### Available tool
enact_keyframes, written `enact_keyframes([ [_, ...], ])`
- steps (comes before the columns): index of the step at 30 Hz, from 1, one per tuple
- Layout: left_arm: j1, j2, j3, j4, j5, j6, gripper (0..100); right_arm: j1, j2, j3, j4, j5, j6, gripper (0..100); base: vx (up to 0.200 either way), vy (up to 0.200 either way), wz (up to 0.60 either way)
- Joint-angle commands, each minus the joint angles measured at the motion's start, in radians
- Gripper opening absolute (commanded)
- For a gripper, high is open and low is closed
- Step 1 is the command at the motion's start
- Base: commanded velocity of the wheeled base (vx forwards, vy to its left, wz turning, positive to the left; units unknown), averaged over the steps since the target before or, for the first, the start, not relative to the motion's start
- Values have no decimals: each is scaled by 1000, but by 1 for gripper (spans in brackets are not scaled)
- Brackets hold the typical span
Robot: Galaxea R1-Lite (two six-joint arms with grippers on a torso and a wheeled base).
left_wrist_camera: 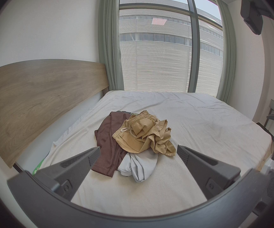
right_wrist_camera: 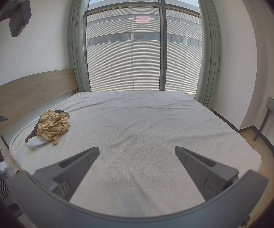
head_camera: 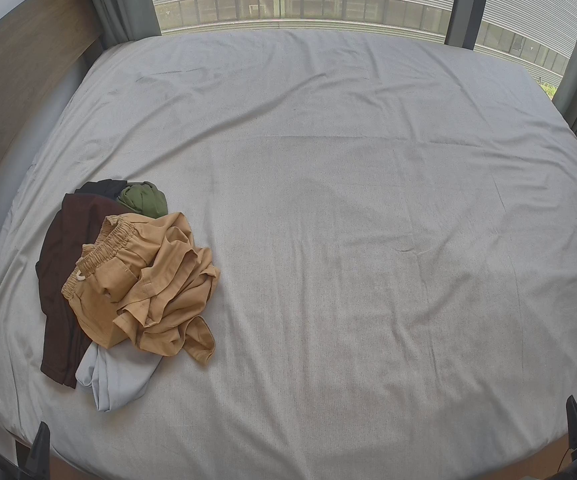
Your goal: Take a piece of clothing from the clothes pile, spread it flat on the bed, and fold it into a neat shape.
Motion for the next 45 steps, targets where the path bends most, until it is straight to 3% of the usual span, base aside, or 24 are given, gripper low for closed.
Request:
enact_keyframes([
  [1,0,-10,18,-1,0,-3,100,2,-16,16,0,0,-1,100,0,0,0],
  [22,0,-10,18,-2,-6,14,100,2,-16,16,0,0,1,100,0,0,0],
  [24,-1,-7,-2,-64,-17,3,100,2,-16,16,0,0,-1,100,0,0,0],
  [27,-27,117,-150,-225,-6,-20,100,2,-16,16,0,0,-1,100,0,0,0],
  [36,-208,377,-159,-265,-11,-39,100,2,-16,16,0,6,-11,100,0,0,0],
  [39,-256,469,-231,-286,-13,-75,100,2,-16,15,7,10,-15,100,0,0,0],
  [45,-271,679,-421,-288,-54,-102,100,4,-16,16,3,6,-8,100,0,0,0],
])
